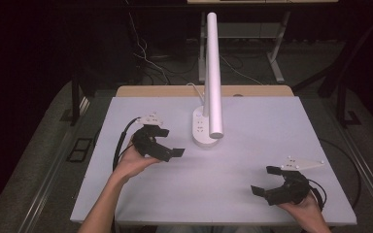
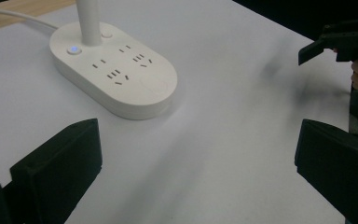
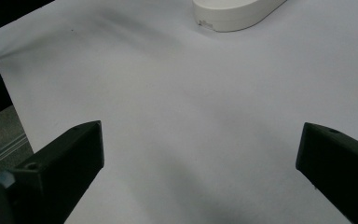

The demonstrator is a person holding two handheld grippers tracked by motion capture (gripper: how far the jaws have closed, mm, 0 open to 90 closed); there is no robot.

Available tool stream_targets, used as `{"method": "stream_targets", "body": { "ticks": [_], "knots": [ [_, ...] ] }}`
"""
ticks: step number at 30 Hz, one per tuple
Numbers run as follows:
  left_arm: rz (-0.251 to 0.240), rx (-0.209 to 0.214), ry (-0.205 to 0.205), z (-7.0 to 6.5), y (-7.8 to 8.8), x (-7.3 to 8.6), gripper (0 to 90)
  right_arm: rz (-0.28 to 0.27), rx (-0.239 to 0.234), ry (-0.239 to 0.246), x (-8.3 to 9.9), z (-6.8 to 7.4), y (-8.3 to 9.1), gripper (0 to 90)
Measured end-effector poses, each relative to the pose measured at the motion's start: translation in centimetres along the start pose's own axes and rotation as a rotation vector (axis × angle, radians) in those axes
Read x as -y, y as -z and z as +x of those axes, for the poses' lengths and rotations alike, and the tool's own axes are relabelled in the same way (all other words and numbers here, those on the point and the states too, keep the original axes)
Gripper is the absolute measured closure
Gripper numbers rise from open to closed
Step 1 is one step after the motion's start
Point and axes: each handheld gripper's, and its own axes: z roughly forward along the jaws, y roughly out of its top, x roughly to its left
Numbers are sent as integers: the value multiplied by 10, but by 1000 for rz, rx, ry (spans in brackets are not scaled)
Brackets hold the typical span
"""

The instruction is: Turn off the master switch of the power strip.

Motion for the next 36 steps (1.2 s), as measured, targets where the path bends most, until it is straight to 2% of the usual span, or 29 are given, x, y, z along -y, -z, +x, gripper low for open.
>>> {"method": "stream_targets", "body": {
  "ticks": [13, 25, 27, 30, 36],
  "knots": [
    [23, -4, -10, 10, -12, -16, 0, -6, -1, 5, 0, -1, 2, 3],
    [42, -5, -46, 19, -24, -38, 0, -5, -4, 12, 0, -1, 1, 3],
    [34, -8, -32, 20, -28, -41, 0, -5, -5, 13, 0, -1, 1, 3],
    [34, -4, -43, 23, -32, -44, 0, -5, -1, 15, 0, -1, 1, 3],
    [37, -5, -33, 30, -40, -49, 0, -10, 1, 12, 0, -3, 2, 3]
  ]
}}
